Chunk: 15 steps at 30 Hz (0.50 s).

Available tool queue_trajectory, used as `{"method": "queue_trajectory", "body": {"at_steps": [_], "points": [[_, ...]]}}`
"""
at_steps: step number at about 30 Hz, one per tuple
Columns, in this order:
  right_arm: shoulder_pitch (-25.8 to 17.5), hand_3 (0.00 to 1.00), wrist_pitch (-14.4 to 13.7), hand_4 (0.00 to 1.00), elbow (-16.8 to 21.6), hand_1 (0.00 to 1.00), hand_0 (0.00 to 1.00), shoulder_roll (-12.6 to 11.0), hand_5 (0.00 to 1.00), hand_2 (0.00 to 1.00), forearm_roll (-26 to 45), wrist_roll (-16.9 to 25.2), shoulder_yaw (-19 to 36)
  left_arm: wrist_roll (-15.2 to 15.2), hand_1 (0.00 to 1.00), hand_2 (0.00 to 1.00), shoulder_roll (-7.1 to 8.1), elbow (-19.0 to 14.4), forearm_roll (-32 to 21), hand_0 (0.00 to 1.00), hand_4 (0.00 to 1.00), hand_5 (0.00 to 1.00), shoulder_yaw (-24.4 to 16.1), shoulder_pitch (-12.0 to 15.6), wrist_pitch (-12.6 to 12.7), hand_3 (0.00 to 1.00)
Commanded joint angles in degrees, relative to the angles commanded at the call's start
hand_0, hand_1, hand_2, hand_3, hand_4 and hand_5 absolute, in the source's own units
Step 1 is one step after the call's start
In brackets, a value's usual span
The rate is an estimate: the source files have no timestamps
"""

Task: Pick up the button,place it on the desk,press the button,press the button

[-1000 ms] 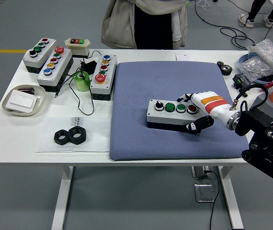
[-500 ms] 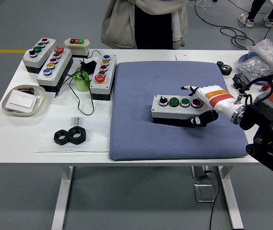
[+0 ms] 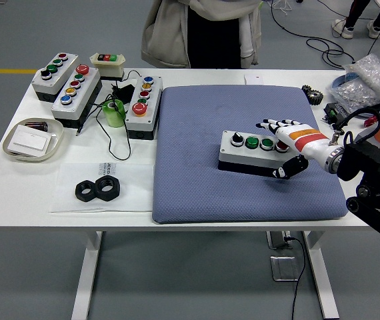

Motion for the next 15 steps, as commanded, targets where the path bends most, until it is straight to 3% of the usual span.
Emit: {"method": "queue_trajectory", "body": {"at_steps": [9,13,14,15], "points": [[-4.2,0.998,-2.5,0.984,11.2,0.926,0.998,-3.5,0.108,0.998,-1.9,-1.0,9.4,-0.1,0.646,0.739,0.04,0.0,0.1,0.682,0.681,0.998,-0.1,0.0,-0.1,0.785],[-7.3,0.998,-7.9,0.984,17.1,0.926,0.998,-6.1,0.108,0.998,-0.6,-4.2,12.8,0.0,0.646,0.739,0.05,0.0,0.2,0.682,0.681,0.998,-0.1,0.1,-0.1,0.785],[-7.9,0.916,-9.4,0.727,18.0,0.538,0.717,-6.7,0.002,0.567,-0.3,-5.3,13.0,-0.1,0.646,0.74,0.06,0.0,0.2,0.682,0.68,0.998,-0.1,0.1,-0.1,0.784],[-8.4,0.916,-11.5,0.727,18.7,0.538,0.717,-7.1,0.002,0.567,-0.1,-6.7,13.1,-0.1,0.646,0.74,0.07,0.1,0.2,0.682,0.68,0.998,-0.1,0.2,-0.1,0.784]]}}
